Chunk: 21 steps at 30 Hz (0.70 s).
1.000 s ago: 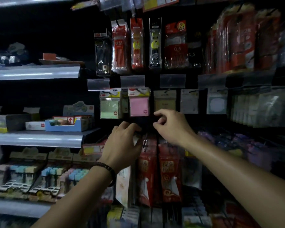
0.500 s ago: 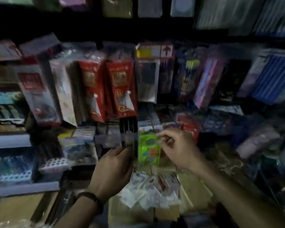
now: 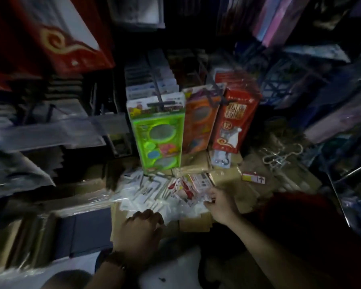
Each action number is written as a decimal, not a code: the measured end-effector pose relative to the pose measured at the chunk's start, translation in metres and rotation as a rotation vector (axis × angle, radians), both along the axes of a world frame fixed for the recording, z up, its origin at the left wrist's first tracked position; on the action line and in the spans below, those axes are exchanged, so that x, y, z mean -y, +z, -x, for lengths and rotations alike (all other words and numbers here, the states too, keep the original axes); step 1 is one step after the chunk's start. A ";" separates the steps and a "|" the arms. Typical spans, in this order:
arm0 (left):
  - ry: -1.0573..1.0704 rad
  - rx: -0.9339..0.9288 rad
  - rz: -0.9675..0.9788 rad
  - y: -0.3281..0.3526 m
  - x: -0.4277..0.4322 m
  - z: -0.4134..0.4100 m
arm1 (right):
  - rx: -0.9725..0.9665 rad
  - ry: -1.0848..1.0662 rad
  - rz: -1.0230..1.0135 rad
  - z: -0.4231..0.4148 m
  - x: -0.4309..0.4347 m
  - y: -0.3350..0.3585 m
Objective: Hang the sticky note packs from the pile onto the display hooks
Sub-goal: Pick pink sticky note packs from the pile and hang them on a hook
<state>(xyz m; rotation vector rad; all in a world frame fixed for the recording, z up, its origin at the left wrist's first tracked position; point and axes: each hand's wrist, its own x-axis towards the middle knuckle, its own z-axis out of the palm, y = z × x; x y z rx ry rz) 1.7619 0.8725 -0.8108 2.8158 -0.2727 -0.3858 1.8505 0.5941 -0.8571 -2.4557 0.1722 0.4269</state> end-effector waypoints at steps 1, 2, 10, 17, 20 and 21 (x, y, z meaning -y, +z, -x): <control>0.000 -0.030 0.005 -0.007 0.000 0.001 | -0.016 0.005 0.030 -0.008 -0.001 -0.013; 0.007 -0.055 0.029 -0.015 -0.001 0.001 | -0.036 0.014 0.071 -0.017 -0.001 -0.026; 0.056 -0.204 0.193 -0.038 0.007 -0.024 | -0.125 -0.050 0.085 -0.059 0.005 -0.137; 0.014 -0.255 0.218 -0.044 0.022 -0.033 | -0.048 -0.072 0.205 -0.049 -0.031 -0.077; 0.012 -0.248 0.202 -0.045 0.022 -0.036 | -0.034 -0.057 0.219 -0.050 -0.036 -0.072; 0.015 -0.246 0.197 -0.044 0.022 -0.036 | -0.033 -0.055 0.229 -0.049 -0.039 -0.071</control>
